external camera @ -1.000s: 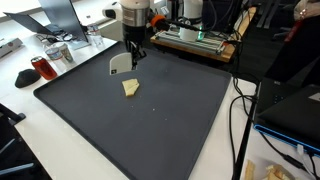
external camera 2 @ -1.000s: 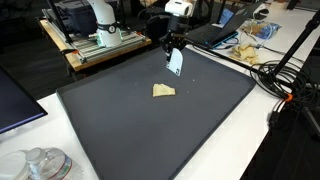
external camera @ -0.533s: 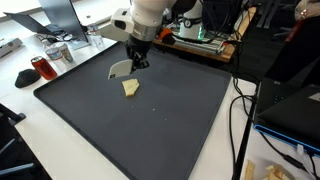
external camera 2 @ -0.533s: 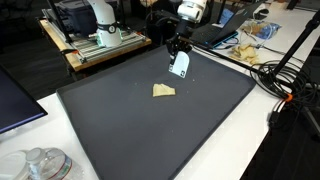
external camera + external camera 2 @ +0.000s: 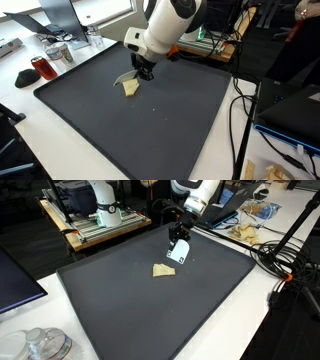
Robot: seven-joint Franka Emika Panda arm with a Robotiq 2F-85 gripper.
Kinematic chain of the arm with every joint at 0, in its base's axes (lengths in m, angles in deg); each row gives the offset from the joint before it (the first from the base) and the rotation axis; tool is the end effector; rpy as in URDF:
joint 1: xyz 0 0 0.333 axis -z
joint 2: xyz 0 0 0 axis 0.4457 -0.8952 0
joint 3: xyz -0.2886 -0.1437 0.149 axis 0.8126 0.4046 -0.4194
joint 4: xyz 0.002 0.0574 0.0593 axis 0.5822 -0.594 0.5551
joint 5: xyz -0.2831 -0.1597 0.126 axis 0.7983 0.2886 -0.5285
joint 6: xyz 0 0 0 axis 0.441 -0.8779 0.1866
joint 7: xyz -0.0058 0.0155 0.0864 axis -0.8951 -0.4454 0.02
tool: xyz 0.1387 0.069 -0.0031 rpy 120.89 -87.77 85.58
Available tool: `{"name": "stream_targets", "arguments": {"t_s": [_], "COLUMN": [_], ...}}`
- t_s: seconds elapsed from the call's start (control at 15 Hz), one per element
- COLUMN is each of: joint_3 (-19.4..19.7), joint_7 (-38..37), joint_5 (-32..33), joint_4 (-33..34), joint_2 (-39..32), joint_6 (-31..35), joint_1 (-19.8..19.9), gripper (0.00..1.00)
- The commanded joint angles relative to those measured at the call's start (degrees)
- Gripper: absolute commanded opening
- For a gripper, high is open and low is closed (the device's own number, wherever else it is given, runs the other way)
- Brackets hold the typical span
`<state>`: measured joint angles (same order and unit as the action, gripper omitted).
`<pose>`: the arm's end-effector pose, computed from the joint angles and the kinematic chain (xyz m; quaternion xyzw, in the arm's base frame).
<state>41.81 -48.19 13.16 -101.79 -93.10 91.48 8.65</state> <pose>0.5778 0.0871 0.2503 0.9418 -0.1243 0.0558 0.3074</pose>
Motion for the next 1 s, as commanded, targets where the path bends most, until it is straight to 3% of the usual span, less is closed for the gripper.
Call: {"name": "stream_targets", "arguments": {"t_s": [0.0, 0.93], "joint_3": [-0.3, -2.8], "joint_7": [-4.3, -12.4], "joint_5": [4.9, 19.3], "joint_4": [2.9, 5.4], "joint_2": [-3.5, -10.6], "joint_6": [-4.1, -8.7], "joint_1": [-1.5, -1.8], "gripper": [0.01, 0.01]}}
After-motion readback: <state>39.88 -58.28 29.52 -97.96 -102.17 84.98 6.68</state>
